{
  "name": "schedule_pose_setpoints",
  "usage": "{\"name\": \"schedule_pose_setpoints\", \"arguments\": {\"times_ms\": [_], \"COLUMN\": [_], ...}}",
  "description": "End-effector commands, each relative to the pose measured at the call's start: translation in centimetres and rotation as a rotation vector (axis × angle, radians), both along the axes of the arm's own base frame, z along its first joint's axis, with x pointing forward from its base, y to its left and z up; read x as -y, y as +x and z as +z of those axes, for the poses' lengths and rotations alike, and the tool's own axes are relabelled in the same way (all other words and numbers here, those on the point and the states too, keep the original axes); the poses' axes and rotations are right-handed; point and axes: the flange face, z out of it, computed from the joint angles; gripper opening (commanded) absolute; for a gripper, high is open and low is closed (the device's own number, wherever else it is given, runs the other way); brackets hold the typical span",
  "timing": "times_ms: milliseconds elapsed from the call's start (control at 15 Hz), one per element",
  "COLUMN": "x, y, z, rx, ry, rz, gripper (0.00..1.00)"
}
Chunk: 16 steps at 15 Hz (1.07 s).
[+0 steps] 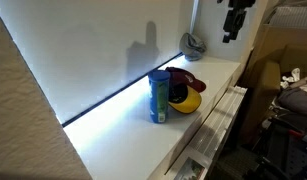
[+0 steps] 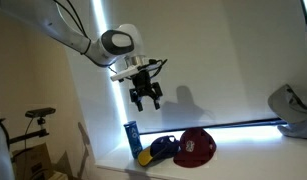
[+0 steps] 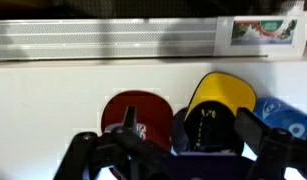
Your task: Pick the red cap, put it on the blue bottle, pick it again and put it on the windowsill
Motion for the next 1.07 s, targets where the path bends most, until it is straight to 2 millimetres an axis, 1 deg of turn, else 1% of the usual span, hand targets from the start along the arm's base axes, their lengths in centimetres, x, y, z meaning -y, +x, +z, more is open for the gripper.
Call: {"name": "schedule_pose_setpoints", "arguments": {"times_ms": [0, 133, 200, 267, 333, 400, 533, 600, 667, 733, 867, 1000], "x": [5.2, 8.5, 10.1, 7.7, 8.6, 8.7, 7.9, 7.7, 7.5, 7.0, 6.5, 6.8], "y": [1.2, 1.7, 1.5, 1.1, 1.0, 1.1, 1.3, 1.1, 1.6, 3.1, 5.2, 7.2], "z": [-1.5, -3.7, -5.3, -2.6, -3.7, -3.9, -3.2, -2.2, -1.6, -0.5, 1.3, 2.5], "rx": [0.147, 0.169, 0.147, 0.159, 0.143, 0.138, 0.151, 0.181, 0.199, 0.235, 0.299, 0.335], "ry": [0.026, 0.02, 0.019, 0.019, 0.015, 0.014, 0.013, 0.026, 0.022, 0.019, -0.007, -0.053], "rz": [-0.145, -0.22, -0.246, -0.207, -0.221, -0.222, -0.209, -0.191, -0.175, -0.182, -0.2, -0.212], "gripper": [1.0, 1.0, 1.0, 1.0, 1.0, 1.0, 1.0, 1.0, 1.0, 1.0, 1.0, 1.0]}}
